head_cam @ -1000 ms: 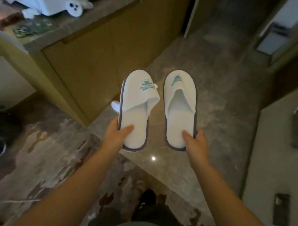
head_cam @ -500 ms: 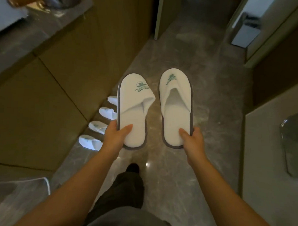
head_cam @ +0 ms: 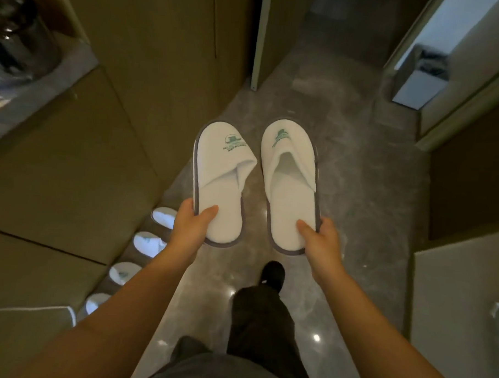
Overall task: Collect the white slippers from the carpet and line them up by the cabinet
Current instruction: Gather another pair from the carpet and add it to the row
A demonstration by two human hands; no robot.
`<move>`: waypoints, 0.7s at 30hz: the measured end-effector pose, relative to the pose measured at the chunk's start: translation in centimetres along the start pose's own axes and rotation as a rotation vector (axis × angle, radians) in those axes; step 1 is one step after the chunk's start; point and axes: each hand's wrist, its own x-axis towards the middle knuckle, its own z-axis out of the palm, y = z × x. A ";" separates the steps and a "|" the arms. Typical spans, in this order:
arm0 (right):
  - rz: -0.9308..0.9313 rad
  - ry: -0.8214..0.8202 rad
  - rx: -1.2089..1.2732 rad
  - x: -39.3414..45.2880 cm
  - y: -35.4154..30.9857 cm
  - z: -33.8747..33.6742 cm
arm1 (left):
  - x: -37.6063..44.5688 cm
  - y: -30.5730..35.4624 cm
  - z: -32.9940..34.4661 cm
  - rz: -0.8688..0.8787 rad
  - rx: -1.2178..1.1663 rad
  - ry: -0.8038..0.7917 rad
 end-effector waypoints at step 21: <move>0.058 -0.476 -0.357 42.1 -7.5 17.6 | 33.1 2.3 8.0 -0.351 -0.281 0.485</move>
